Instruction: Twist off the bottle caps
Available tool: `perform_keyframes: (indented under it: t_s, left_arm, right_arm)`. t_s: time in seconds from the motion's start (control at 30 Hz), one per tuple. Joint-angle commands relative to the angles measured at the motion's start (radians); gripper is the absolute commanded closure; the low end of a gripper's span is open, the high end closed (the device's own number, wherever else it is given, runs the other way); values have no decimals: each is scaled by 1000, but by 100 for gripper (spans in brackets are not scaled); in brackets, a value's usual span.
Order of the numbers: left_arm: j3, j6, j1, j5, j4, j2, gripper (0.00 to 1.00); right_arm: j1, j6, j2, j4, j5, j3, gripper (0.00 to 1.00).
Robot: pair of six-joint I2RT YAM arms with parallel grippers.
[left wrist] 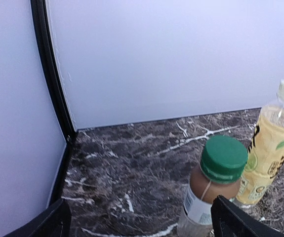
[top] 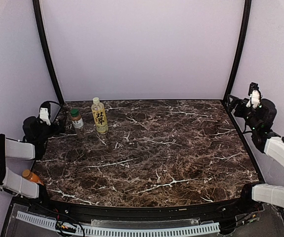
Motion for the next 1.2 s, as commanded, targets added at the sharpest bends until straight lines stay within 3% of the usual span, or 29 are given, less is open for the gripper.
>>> perform_keyframes:
  t_s: [0.0,0.13,0.23,0.33,0.4,0.5,0.6,0.9,1.17]
  left_arm:
    - [79,68,33,45,-257,-100,0]
    - [167,146,54,197,-494,-183,0]
    - [299,247,65,330,-795,-195,0]
    - [400,339,65,543,-1015,-168,8]
    - [466,317,63,609,-1103,-125,13]
    - [570,255,60,575,-1182,-64,16]
    - [625,283,42,532,-1234,-13,16]
    - [734,341,-63,352,-1192,98,8]
    - [819,298,-64,313,-1183,217,21]
  right_arm:
    - [4,56,-48,-210,-145,81,1]
    - [11,80,-69,-275,-223,131,1]
    - [21,81,-71,-308,-284,173,1]
    - [54,73,-67,-339,-310,212,1]
    - [68,74,-64,-348,-325,229,1]
    - [94,85,-60,-329,-334,230,1]
    - [108,94,-50,-297,-335,230,1]
    - [124,118,16,-279,-324,259,1]
    - [142,111,11,-292,-294,254,1]
